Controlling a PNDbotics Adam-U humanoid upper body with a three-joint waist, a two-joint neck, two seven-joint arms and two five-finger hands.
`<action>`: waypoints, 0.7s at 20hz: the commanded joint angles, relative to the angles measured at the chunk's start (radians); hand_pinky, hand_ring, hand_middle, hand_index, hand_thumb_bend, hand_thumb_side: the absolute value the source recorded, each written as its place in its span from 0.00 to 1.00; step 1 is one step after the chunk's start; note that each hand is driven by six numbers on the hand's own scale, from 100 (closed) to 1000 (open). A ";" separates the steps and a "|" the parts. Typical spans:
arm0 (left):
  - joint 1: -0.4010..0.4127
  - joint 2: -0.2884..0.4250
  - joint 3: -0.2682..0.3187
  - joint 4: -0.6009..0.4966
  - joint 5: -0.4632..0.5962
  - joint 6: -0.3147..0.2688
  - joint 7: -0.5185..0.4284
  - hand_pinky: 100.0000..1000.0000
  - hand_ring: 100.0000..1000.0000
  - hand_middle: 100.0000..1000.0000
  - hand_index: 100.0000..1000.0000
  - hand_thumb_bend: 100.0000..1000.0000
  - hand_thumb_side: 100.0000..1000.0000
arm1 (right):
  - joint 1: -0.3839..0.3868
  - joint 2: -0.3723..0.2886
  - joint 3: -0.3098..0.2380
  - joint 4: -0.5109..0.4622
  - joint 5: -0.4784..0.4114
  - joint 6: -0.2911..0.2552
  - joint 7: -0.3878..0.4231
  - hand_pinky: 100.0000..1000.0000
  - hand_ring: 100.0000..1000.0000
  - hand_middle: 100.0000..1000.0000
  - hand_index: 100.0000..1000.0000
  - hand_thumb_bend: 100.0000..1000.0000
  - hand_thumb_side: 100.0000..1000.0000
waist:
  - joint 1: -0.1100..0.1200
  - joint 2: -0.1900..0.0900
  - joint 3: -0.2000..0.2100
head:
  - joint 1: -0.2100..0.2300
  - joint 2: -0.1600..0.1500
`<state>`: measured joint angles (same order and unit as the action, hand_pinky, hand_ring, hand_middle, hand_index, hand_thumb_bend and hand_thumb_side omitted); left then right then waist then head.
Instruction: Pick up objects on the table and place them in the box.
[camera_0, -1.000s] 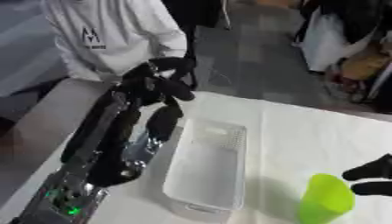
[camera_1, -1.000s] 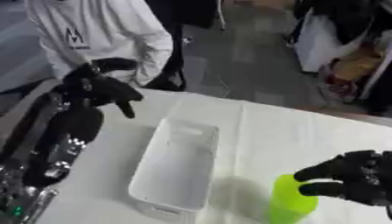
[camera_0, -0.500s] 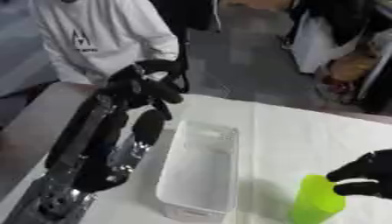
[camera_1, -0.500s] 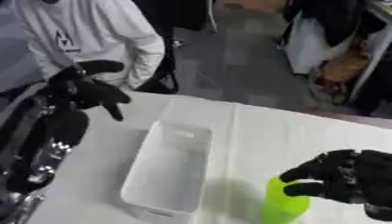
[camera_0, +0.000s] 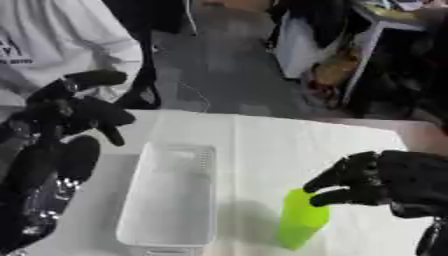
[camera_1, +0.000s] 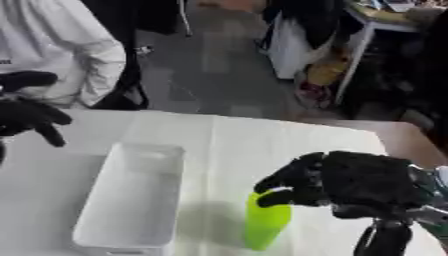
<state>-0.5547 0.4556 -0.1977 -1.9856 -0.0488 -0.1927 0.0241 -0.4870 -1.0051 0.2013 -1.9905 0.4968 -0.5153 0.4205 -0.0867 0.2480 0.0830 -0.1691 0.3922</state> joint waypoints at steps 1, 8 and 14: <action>-0.005 0.017 0.000 -0.014 -0.002 -0.002 -0.005 0.41 0.57 0.83 0.64 0.17 0.73 | -0.021 -0.027 -0.003 -0.010 0.010 0.009 -0.006 0.76 0.82 0.87 0.94 0.79 1.00 | 0.005 -0.021 -0.003 | -0.018 -0.006; -0.007 0.016 -0.003 -0.014 -0.005 -0.002 -0.011 0.41 0.57 0.83 0.64 0.17 0.73 | -0.050 -0.008 0.014 -0.010 0.021 0.043 0.036 0.77 0.83 0.87 0.94 0.78 1.00 | 0.007 -0.019 0.000 | -0.014 -0.022; -0.017 0.009 -0.005 -0.014 -0.002 -0.001 -0.015 0.41 0.57 0.83 0.64 0.17 0.73 | -0.080 0.025 0.044 -0.006 0.064 0.077 0.113 0.87 0.88 0.88 0.94 0.79 0.97 | 0.007 -0.015 0.010 | -0.004 -0.042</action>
<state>-0.5554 0.4551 -0.2035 -1.9856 -0.0497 -0.1929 0.0139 -0.5528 -0.9686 0.2482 -1.9898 0.5483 -0.4441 0.5168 -0.0843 0.2481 0.0935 -0.1763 0.3662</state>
